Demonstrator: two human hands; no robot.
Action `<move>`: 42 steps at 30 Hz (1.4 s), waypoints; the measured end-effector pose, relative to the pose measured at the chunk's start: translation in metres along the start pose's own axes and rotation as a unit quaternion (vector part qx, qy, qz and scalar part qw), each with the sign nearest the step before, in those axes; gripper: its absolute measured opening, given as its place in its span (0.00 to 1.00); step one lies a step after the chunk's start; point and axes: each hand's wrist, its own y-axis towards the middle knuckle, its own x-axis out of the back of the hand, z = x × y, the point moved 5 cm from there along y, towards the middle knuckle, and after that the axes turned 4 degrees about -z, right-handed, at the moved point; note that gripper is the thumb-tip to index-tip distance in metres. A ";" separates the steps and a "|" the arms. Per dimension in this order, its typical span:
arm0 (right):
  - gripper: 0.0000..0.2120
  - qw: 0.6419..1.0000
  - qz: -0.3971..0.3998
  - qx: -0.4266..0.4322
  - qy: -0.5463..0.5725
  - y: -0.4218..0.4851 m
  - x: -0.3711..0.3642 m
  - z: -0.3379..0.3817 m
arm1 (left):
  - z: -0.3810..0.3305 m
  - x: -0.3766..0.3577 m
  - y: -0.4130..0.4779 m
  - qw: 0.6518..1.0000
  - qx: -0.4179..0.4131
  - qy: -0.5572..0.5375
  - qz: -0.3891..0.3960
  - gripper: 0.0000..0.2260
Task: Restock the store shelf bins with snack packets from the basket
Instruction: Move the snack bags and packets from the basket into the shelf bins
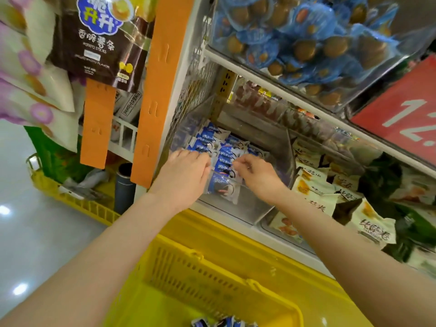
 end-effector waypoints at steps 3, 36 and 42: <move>0.21 0.997 -0.013 0.069 -0.011 -0.056 0.001 0.014 | -0.010 0.003 -0.017 1.000 -0.011 0.011 0.000 0.15; 0.26 0.956 0.158 -0.144 -0.203 -0.249 -0.256 -0.249 | 0.113 -0.109 -0.250 0.941 0.329 0.023 0.080 0.12; 0.26 0.944 0.215 -0.204 -0.148 -0.246 -0.270 -0.258 | 0.112 -0.108 -0.251 0.942 0.326 0.030 0.074 0.12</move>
